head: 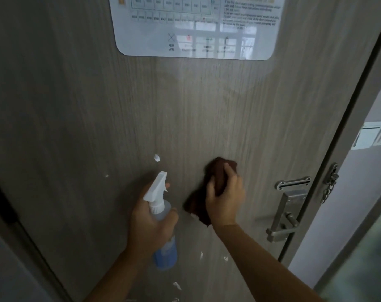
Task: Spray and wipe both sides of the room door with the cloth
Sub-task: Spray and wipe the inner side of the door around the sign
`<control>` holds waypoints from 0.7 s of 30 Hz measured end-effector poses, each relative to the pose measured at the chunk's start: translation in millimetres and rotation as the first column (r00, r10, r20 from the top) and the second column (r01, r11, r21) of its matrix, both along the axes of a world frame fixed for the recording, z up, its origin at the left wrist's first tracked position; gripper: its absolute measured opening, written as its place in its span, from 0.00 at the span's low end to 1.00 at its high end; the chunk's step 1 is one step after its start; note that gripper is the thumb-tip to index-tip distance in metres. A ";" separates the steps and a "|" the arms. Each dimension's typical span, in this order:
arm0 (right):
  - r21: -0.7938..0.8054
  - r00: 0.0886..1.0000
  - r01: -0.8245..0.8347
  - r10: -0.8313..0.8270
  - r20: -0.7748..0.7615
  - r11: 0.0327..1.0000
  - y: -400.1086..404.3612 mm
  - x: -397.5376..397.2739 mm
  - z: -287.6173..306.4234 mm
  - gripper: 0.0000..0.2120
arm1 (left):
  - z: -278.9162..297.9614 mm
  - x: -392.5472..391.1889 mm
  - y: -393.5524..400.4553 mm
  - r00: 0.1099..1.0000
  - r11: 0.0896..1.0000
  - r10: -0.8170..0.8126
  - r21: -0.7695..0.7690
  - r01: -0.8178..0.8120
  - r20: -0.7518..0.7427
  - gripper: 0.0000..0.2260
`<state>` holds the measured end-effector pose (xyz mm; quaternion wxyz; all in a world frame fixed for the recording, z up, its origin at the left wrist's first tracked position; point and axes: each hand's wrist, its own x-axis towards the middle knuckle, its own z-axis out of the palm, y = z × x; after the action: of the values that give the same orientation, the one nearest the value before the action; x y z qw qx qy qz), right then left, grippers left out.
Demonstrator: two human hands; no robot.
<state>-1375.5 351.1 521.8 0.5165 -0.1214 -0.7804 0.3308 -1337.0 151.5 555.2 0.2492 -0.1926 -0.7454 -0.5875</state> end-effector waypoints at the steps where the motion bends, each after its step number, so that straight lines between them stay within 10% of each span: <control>1: 0.176 0.998 -0.047 0.041 0.037 0.983 -10.7 1.2 -10.9 0.26 | 0.4 0.1 0.7 1.000 1.000 -0.001 0.001 0.001 0.000 0.22; 5: 0.577 0.985 -0.172 0.121 0.125 0.798 1.9 5.1 -27.2 0.24 | 2.2 3.4 4.9 1.000 1.000 -0.007 0.015 0.007 0.007 0.19; 12: -0.148 0.986 0.096 -0.115 -0.122 0.984 27.5 0.4 44.5 0.27 | 2.9 10.8 6.8 1.000 0.998 -0.003 0.068 0.001 0.028 0.12; 18: 0.433 0.994 -0.091 0.056 0.093 0.897 -4.2 8.1 -8.6 0.46 | -1.2 9.2 1.3 0.998 0.996 0.034 0.085 -0.038 0.054 0.13; 21: 0.361 0.994 -0.113 0.108 0.034 0.926 14.8 9.0 6.0 0.47 | -0.1 10.0 -2.2 0.996 0.992 0.047 0.111 -0.055 0.071 0.13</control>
<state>-1366.5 365.9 527.8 0.5052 0.0177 -0.8371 0.2091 -1327.1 149.2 555.1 0.2490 -0.1391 -0.7238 -0.6283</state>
